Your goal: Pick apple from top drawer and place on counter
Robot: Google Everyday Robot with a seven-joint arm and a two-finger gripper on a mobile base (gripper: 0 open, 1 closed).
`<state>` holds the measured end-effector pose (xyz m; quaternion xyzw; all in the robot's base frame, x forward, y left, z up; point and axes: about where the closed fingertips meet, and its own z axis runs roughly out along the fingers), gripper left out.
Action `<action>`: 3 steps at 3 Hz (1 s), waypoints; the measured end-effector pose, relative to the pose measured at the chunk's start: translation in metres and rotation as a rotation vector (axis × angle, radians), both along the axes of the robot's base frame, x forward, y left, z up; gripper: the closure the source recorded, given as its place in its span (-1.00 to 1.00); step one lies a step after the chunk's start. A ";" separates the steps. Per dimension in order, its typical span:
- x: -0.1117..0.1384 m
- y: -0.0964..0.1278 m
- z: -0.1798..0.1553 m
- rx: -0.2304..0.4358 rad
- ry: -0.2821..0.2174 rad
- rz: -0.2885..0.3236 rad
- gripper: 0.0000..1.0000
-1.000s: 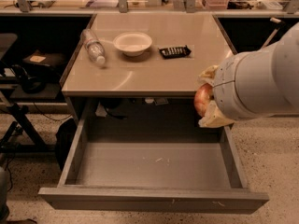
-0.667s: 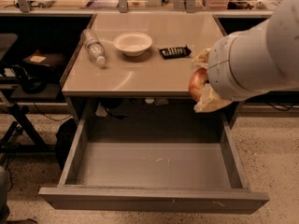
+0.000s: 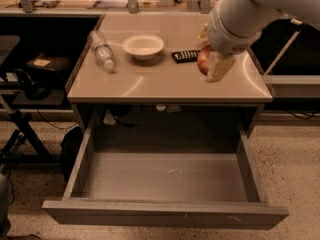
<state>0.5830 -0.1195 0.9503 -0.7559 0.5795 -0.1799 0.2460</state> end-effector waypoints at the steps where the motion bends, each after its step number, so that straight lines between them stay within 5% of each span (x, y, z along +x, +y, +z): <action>1: 0.055 0.000 -0.017 -0.068 0.107 0.017 1.00; 2: 0.071 0.010 0.005 -0.061 0.093 0.017 1.00; 3: 0.074 -0.013 0.006 -0.030 0.086 -0.021 1.00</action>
Offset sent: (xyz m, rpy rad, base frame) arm 0.0445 -0.0026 -0.0161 -0.0579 0.0902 0.0116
